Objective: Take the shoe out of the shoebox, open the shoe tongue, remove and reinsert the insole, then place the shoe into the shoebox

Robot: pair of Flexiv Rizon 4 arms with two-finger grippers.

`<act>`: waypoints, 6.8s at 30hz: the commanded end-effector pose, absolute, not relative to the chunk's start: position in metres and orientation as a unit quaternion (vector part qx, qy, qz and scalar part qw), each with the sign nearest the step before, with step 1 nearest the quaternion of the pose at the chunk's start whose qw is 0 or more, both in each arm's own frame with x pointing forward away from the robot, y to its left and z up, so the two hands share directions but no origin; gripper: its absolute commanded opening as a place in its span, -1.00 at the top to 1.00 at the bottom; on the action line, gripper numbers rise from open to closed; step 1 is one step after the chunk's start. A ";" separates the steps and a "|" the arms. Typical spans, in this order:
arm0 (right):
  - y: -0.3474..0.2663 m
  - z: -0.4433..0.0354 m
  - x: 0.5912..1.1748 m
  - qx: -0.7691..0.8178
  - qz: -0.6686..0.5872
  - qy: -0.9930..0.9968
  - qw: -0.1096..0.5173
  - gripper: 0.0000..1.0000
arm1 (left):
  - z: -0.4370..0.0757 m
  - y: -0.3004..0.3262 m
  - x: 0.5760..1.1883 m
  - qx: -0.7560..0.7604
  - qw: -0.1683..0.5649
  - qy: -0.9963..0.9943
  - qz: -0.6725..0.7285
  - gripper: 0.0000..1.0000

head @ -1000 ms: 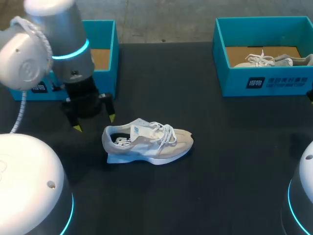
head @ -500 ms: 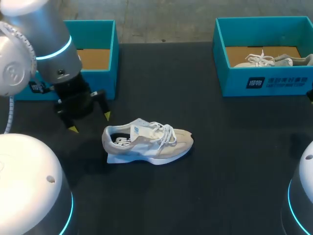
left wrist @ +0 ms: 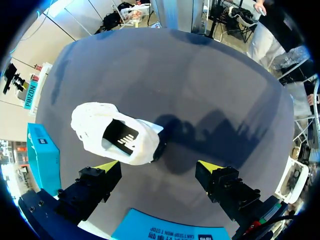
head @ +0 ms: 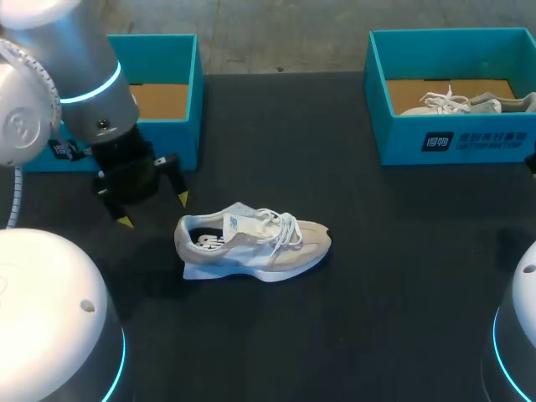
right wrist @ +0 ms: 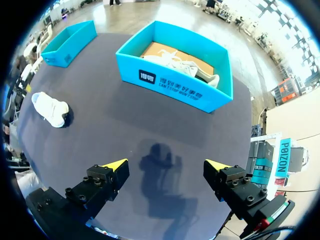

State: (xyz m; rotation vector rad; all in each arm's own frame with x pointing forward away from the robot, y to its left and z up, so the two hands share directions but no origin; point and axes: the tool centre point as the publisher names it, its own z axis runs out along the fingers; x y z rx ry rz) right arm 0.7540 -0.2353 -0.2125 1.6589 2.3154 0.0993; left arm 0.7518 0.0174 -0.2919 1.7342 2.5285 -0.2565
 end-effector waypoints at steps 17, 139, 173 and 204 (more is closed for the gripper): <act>-0.236 -0.213 0.755 0.575 0.035 0.804 0.144 -1.00 | -0.294 0.028 0.749 0.361 0.014 0.895 -0.262 -1.00; -0.236 -0.213 0.755 0.575 0.035 0.804 0.144 -1.00 | -0.395 -0.024 0.736 -0.038 -0.048 0.840 -0.540 -1.00; -0.236 -0.213 0.755 0.575 0.035 0.804 0.144 -1.00 | -0.423 -0.043 0.732 -0.063 -0.051 0.837 -0.542 -0.77; -0.236 -0.213 0.755 0.575 0.035 0.804 0.144 -1.00 | -0.421 -0.041 0.738 -0.032 -0.072 0.840 -0.536 1.00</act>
